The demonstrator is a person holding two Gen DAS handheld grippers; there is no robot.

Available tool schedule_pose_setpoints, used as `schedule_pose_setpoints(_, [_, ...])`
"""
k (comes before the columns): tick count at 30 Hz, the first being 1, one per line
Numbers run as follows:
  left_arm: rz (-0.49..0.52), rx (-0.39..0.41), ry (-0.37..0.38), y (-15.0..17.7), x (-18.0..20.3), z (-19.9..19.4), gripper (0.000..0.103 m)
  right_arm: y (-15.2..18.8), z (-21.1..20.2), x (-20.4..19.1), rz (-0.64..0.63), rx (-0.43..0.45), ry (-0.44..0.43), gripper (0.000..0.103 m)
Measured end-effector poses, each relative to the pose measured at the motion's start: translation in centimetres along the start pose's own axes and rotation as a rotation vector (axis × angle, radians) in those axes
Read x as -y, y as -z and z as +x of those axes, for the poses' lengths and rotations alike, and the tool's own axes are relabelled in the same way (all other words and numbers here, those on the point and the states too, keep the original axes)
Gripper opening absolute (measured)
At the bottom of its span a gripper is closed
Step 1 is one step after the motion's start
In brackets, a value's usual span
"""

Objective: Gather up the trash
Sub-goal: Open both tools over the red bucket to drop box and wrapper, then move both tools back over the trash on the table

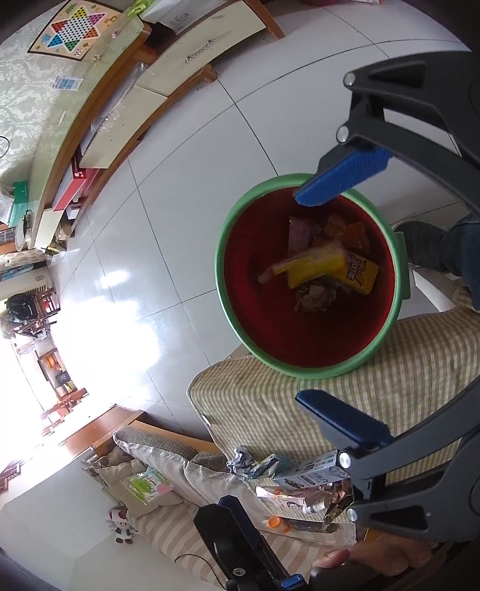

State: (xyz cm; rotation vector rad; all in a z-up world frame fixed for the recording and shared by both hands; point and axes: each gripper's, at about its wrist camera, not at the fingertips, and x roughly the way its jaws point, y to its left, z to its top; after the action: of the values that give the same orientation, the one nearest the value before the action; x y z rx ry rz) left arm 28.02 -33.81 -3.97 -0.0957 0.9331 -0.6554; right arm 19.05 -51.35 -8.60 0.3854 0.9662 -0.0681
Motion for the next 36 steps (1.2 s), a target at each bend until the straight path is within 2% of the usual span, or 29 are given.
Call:
schedule_pose_setpoints(3, [0.006,0.019,-0.025,-0.2,-0.1,-1.4,0.091,-0.1,-0.8,-1.0,-0.023,0.018,0.020,0.098])
schedule_pose_setpoints(4, [0.015,0.026,-0.048,-0.2,0.0,-1.9,0.096,-0.1,-1.2,-1.4,-0.033,0.025,0.024,0.098])
schedule_pose_setpoints(6, [0.050,0.043,-0.120,-0.2,0.4,-3.0,0.095,-0.1,-1.8,-2.2,-0.043,0.035,0.017,0.098])
schedule_pose_setpoints(7, [0.061,0.047,-0.130,-0.2,0.3,-3.6,0.095,-0.1,-2.1,-2.5,-0.047,0.039,0.014,0.098])
schedule_pose_setpoints(16, [0.057,0.097,-0.140,0.8,-1.2,-10.1,0.095,0.7,-4.7,-7.0,-0.100,0.071,-0.010,0.098])
schedule_pose_setpoints(24, [0.002,0.115,-0.196,4.5,-5.0,-15.5,0.095,2.0,-6.4,-11.9,-0.158,0.089,-0.039,0.098])
schedule_pose_setpoints(36, [-0.136,0.147,-0.288,10.8,-13.5,-23.1,0.095,5.6,-6.2,-22.5,-0.321,0.060,-0.100,0.098])
